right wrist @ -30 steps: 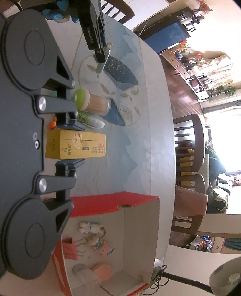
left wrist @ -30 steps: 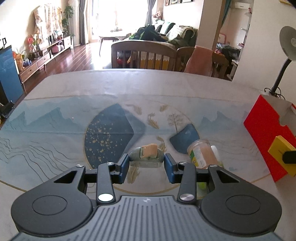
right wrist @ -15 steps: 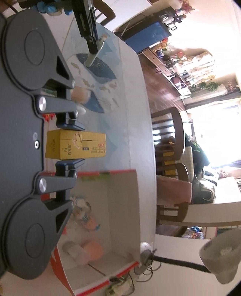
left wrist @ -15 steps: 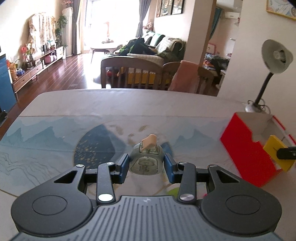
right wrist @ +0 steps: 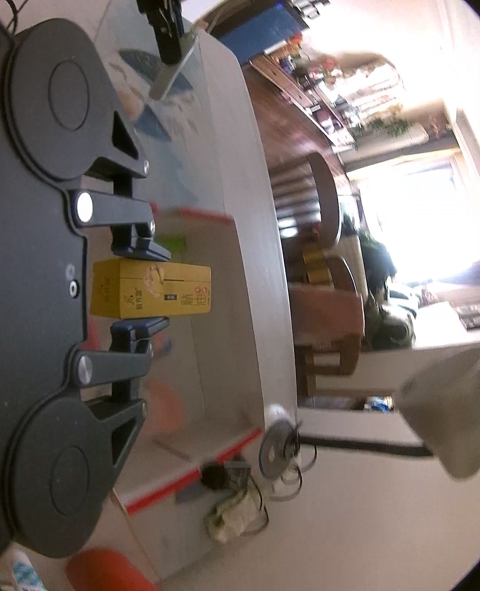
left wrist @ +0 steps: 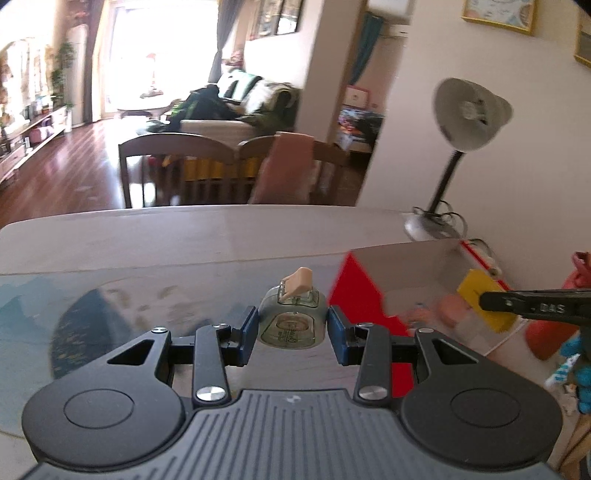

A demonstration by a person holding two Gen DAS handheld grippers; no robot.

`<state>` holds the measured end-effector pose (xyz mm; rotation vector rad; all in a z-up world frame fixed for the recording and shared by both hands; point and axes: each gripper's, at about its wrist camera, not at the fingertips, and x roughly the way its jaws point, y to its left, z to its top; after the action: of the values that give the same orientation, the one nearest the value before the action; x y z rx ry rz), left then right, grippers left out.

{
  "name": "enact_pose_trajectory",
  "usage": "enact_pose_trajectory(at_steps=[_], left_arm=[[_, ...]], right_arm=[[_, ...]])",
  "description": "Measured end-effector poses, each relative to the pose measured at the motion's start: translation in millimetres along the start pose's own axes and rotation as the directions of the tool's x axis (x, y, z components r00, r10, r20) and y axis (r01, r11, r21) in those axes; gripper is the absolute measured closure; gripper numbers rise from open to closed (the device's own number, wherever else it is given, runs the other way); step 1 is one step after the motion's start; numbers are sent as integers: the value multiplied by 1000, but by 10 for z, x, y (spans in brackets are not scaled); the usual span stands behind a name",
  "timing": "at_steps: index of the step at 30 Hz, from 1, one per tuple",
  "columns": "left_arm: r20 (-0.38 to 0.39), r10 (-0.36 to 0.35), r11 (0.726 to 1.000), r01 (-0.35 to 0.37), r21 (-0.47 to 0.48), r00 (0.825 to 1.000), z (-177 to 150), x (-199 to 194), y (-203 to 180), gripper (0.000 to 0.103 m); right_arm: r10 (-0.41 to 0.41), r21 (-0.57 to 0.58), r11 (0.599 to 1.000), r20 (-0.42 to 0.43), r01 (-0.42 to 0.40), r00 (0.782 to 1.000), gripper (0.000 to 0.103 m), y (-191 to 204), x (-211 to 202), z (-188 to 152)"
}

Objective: Organize rigid objects
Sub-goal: 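Carry the correction tape and yellow box into the red box and open both tools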

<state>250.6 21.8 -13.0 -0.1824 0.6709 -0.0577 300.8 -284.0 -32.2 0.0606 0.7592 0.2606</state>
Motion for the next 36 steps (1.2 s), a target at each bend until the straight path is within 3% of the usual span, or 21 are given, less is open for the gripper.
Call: enact_pose_trajectory(at_steps=[11,21,26,36], left_arm=[[-49,-63,995,66,81,997,171,434,-801,63],[-138,-90,986,107,128,986,402,1044,-1391,63],[-196,-57,984,89,157,979,385,1412,-1536,63],[-300,23,980,38,197,954,239,1971,-1668,63]], right_arm=[[-66,16,998,-23,66,998,74,-686,186,47],[-25,-58,998,-40,22,999,74,-678,384,3],[3,-161,987,-74,-15,997,74,-549,534,-45],[-34,-220,976,-147,0,989,74,-576,786,-209]])
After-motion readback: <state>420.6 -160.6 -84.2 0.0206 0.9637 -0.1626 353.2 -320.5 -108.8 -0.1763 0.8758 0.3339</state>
